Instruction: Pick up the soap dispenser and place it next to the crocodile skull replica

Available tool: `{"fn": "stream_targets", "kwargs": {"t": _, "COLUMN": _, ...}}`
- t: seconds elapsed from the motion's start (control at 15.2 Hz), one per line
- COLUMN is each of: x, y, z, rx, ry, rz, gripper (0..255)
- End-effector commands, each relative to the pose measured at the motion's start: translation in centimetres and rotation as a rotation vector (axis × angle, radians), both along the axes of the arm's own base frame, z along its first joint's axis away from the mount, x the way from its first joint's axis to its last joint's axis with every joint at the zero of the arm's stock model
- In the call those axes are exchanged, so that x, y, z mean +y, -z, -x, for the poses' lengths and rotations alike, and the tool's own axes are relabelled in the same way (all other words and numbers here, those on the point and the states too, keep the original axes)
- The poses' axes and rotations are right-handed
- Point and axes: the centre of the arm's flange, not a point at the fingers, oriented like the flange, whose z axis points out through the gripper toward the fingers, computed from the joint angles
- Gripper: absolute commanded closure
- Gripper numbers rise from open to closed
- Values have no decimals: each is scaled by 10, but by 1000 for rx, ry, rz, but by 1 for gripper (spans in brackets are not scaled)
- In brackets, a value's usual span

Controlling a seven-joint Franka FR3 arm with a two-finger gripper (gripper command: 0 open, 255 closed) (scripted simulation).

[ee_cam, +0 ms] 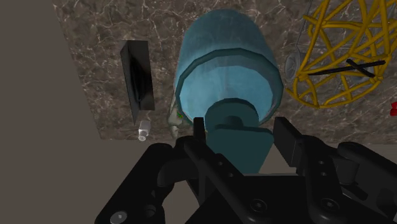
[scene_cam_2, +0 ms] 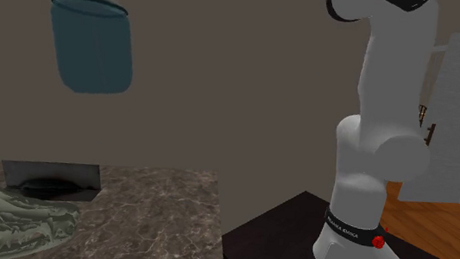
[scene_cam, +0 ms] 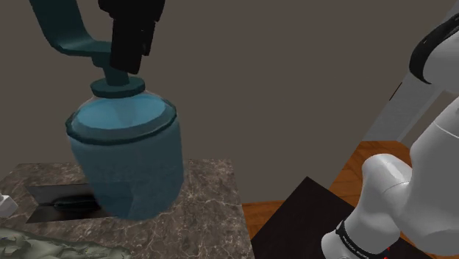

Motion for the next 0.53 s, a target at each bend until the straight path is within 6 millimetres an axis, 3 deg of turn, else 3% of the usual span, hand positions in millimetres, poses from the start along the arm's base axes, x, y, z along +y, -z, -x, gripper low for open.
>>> {"fn": "stream_targets", "kwargs": {"t": 0.0, "x": 28, "y": 0, "z": 9, "rx": 0, "ry": 2, "rz": -2, "gripper": 255}}
{"fn": "stream_targets", "kwargs": {"t": 0.33, "x": 98, "y": -1, "z": 34, "rx": 0, "ry": 2, "rz": -2, "gripper": 255}}
{"fn": "stream_targets", "kwargs": {"t": 0.46, "x": 98, "y": 10, "z": 34, "rx": -1, "ry": 2, "rz": -2, "gripper": 255}}
